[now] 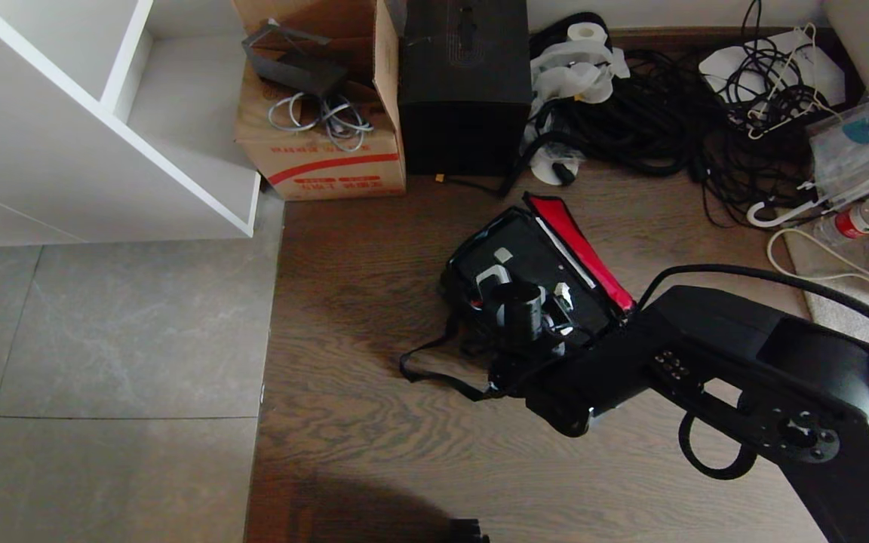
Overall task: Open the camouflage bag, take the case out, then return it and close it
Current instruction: Lift the black box
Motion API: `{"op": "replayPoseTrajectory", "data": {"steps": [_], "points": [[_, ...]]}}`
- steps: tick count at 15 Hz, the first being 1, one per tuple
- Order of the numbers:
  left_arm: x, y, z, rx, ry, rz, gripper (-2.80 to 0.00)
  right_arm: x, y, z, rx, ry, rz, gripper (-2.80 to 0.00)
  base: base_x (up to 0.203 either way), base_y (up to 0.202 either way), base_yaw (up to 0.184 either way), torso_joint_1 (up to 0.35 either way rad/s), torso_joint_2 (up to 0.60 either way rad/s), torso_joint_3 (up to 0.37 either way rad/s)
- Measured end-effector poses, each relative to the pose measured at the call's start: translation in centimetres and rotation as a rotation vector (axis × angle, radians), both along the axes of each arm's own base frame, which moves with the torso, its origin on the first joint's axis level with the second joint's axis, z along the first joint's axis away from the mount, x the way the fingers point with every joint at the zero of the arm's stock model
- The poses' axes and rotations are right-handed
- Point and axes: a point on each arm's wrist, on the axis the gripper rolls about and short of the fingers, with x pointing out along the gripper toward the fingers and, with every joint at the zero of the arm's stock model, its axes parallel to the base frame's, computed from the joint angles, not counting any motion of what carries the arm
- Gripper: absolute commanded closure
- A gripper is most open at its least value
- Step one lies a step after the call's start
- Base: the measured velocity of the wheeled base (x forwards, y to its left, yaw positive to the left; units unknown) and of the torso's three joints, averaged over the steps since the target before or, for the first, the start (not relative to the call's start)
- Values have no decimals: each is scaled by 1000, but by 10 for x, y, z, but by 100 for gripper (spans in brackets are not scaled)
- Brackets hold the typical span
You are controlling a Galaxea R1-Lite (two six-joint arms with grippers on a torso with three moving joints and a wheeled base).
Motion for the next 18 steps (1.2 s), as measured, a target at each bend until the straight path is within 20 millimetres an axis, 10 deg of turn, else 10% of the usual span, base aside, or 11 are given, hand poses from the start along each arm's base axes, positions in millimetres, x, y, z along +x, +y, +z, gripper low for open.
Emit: {"op": "replayPoseTrajectory", "data": {"steps": [12, 18], "points": [[0, 0, 0, 0, 2, 0, 0, 63, -31, -6, 21, -79, -118, -280, 0, 0, 0, 0, 0, 0], [0, 0, 0, 0, 2, 0, 0, 92, -79, 17, -22, -102, -222, -280, 0, 0, 0, 0, 0, 0]]}}
